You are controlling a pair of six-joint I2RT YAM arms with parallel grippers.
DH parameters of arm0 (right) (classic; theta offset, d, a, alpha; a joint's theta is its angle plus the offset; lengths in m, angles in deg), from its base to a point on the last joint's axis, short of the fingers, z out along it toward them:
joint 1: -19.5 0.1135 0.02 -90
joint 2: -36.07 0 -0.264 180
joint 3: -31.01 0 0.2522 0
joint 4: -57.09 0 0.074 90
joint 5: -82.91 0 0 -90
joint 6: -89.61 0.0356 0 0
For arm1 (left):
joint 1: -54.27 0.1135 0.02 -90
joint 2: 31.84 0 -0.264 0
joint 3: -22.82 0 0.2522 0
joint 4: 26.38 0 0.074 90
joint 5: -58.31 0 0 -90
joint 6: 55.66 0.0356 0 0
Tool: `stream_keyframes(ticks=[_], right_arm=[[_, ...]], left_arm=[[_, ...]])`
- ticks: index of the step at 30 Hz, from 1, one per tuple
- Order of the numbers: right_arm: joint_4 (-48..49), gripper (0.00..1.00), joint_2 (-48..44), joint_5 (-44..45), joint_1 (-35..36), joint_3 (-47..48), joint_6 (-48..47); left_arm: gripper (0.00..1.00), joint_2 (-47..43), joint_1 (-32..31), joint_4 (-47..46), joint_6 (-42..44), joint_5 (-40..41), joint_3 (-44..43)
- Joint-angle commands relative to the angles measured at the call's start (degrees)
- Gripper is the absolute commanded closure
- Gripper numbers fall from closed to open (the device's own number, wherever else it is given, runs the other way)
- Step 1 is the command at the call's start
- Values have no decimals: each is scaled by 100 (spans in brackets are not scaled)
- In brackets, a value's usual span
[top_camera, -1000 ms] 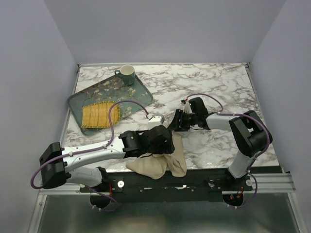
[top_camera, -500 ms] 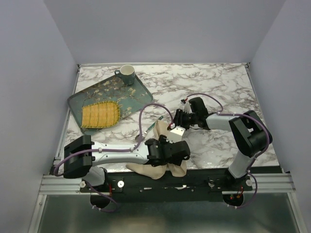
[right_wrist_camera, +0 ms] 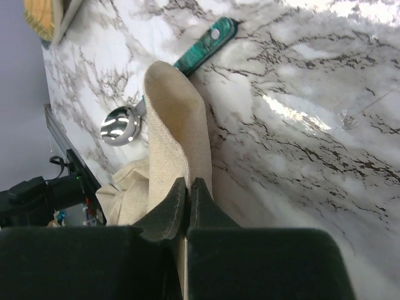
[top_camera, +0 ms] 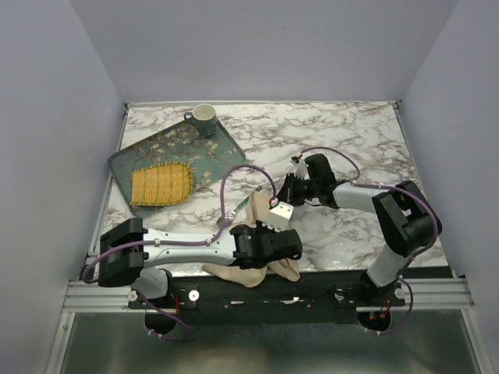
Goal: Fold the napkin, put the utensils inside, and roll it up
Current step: Flatten the napkin out
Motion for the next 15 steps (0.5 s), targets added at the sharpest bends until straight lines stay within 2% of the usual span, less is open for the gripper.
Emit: stream_keyframes(ticks=[1, 6, 10, 13, 15], right_arm=[[-64, 99, -747, 502, -24, 5, 31], [-1028, 99, -1451, 1127, -252, 479, -328], [-1681, 99, -1950, 1373, -507, 963, -646], [-2129, 100, -2469, 1644, -955, 1174, -628], [-2427, 99, -3128, 1944, -1280, 1471, -689]], left_arm=[[100, -1125, 24, -24, 332, 858, -2], [100, -1795, 331, -120, 1209, 1069, -178], [100, -2225, 577, -77, 1519, 1096, -151], [100, -2515, 850, -242, 1965, 895, -326], [100, -2613, 1149, -348, 2300, 919, -721]])
